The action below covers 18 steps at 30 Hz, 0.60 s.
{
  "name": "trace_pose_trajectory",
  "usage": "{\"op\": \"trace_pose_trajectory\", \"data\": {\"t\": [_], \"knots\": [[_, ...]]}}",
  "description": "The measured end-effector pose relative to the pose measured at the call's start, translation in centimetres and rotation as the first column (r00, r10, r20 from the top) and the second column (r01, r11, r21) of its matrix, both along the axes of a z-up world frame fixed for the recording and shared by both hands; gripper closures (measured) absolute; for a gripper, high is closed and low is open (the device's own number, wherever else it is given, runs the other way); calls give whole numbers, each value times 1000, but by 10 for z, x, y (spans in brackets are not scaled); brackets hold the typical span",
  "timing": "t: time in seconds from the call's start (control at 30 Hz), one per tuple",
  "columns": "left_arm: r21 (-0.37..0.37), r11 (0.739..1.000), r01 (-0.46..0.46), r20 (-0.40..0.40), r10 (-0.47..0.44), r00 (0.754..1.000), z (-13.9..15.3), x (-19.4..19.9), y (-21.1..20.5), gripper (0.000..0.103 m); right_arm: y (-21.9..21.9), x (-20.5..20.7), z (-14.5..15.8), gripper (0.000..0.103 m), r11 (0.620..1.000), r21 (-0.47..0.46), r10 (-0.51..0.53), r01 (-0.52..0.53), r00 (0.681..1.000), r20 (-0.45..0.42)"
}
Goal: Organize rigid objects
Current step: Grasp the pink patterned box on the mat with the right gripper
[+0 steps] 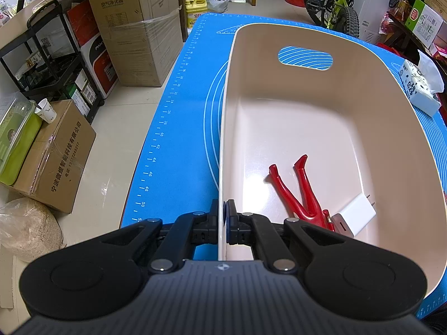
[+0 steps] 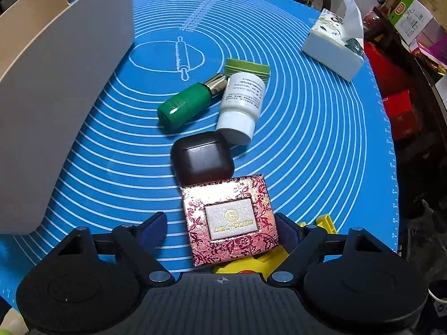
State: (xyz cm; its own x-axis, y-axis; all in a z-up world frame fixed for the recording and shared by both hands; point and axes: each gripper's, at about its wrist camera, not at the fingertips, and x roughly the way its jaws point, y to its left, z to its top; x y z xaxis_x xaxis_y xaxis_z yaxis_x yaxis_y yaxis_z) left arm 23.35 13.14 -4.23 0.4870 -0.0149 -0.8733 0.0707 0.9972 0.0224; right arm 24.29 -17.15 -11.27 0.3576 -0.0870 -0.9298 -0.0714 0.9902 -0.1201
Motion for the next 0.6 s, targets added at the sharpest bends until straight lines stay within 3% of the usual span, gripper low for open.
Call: {"op": "trace_pose_trajectory", "data": {"t": [0.07,0.37,0.6], "knots": [[0,1000,0,1,0,1000,0,0,0,98,0,-1,2,40,1000,28,7,-7,1000,-4],[0,1000,0,0,0,1000,0,0,0,97,5,-6,10,41,998,52,21,-21,1000,0],[0,1000,0,1,0,1000,0,0,1,97,6,-11,46,41,995,97,19,-29,995,97]]}}
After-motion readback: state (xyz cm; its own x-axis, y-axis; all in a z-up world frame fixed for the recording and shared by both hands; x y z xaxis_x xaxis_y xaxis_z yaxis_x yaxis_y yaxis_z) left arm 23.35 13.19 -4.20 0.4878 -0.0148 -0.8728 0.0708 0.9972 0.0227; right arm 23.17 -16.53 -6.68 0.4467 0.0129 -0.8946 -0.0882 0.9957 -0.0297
